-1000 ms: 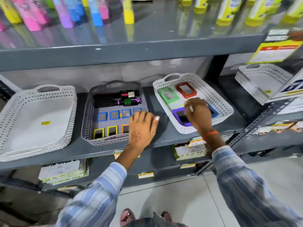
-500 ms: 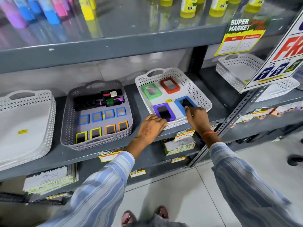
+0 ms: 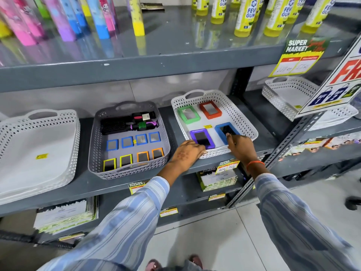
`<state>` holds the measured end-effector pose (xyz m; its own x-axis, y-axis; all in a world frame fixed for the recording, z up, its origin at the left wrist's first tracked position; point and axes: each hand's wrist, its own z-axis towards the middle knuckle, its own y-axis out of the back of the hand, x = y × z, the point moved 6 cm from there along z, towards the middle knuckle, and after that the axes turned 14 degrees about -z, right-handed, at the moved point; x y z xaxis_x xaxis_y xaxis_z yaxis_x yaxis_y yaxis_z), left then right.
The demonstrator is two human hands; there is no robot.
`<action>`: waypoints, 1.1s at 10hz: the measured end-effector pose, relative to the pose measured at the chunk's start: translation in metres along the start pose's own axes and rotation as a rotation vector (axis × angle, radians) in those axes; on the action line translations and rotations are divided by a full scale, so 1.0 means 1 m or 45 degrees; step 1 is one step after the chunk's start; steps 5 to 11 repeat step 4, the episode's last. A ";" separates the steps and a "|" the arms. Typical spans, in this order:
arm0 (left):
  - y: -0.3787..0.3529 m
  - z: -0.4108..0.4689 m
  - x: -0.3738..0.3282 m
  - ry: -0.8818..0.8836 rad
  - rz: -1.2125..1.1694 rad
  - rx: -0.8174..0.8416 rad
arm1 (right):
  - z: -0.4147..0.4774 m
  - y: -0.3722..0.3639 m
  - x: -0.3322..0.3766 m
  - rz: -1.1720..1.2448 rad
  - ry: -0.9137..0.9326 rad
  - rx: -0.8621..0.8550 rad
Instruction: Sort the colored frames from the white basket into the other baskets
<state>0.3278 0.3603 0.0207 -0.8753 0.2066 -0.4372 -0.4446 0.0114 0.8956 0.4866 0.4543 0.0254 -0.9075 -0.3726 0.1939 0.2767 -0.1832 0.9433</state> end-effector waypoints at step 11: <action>0.039 -0.012 -0.015 0.089 0.034 -0.074 | 0.004 0.042 0.064 -0.118 0.001 0.237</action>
